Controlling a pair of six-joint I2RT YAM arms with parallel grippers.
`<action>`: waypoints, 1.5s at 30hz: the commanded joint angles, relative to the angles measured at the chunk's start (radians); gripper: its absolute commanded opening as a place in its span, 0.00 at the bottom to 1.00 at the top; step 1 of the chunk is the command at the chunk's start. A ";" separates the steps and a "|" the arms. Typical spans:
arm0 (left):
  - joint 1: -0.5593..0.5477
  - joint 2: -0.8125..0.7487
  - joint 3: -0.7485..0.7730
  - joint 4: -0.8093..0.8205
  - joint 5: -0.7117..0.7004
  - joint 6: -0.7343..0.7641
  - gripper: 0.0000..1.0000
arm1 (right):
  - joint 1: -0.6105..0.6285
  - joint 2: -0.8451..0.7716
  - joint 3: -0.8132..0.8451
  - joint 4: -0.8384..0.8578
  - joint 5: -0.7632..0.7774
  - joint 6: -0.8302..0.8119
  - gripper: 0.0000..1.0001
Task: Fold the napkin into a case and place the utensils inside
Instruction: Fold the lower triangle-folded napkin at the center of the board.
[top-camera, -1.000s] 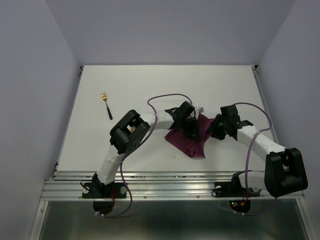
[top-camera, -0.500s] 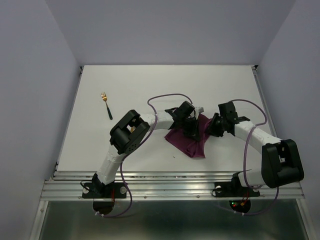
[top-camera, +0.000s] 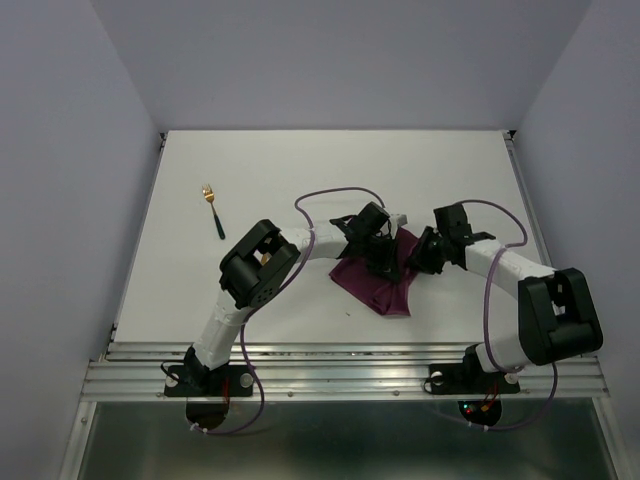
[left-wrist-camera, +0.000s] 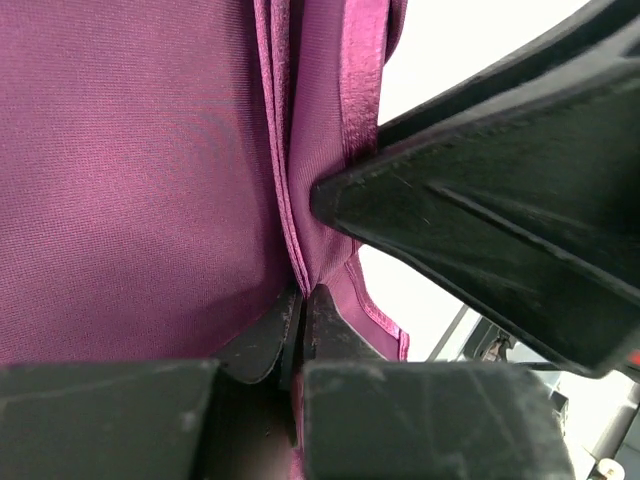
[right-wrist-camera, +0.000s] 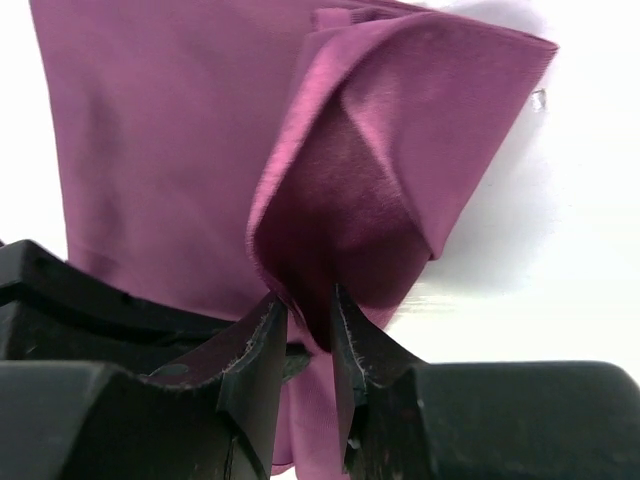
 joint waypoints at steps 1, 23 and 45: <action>0.002 -0.049 0.011 -0.016 -0.014 0.024 0.12 | 0.002 0.032 0.014 0.041 0.031 0.024 0.29; 0.040 -0.262 -0.110 -0.125 -0.155 0.089 0.34 | 0.002 0.075 0.069 0.005 0.045 -0.003 0.18; 0.132 -0.178 -0.217 -0.093 -0.134 0.058 0.00 | 0.002 -0.006 0.040 -0.031 -0.059 -0.062 0.38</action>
